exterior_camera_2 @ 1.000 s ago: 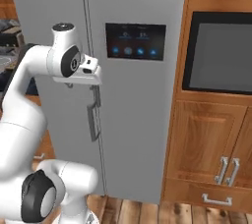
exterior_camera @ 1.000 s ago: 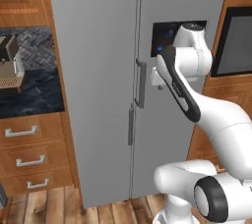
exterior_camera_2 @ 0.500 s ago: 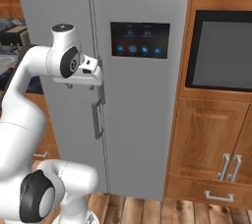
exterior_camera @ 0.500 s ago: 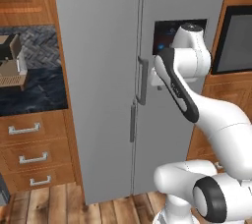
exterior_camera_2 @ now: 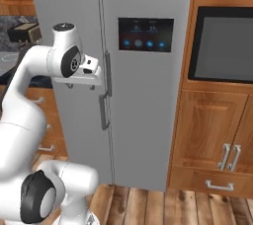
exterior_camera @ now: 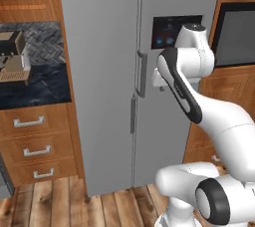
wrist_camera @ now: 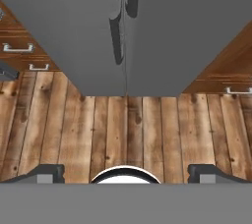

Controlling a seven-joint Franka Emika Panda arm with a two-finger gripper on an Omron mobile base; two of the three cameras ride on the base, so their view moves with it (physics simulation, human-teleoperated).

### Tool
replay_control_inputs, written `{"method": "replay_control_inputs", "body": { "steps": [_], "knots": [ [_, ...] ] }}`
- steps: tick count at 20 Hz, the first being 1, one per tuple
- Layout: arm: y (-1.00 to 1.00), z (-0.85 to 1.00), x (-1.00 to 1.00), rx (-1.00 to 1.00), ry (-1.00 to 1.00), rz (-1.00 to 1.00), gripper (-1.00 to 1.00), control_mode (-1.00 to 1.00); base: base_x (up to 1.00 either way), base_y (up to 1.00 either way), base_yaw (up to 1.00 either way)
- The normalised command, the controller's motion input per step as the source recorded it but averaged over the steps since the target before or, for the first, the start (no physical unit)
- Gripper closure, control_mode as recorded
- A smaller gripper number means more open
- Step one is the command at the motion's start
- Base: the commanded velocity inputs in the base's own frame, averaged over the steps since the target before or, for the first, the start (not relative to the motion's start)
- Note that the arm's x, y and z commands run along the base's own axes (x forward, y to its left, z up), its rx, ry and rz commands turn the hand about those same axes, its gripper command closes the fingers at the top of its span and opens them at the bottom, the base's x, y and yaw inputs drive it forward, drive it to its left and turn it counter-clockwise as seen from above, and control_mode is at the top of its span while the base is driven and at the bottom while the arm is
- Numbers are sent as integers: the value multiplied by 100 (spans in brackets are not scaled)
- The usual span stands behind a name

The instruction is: Retrieve the butter from the fridge and place it on a plate on the dining table. Then retrieve the butter knife by the fridge and place it near the plate.

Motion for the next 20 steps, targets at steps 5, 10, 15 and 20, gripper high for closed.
{"method": "replay_control_inputs", "body": {
  "steps": [5, 10, 15, 20],
  "knots": [
    [2, 0, 3, 0, 2, 0, -100, -100, -8, 34, 0],
    [-1, 0, 27, 0, 0, 0, -100, -100, 0, 0, 0],
    [-7, -6, 64, 1, -5, 0, -100, -100, 0, 0, 0],
    [-10, -30, 95, 0, -13, 0, -100, -100, 0, 0, 0]
  ]
}}
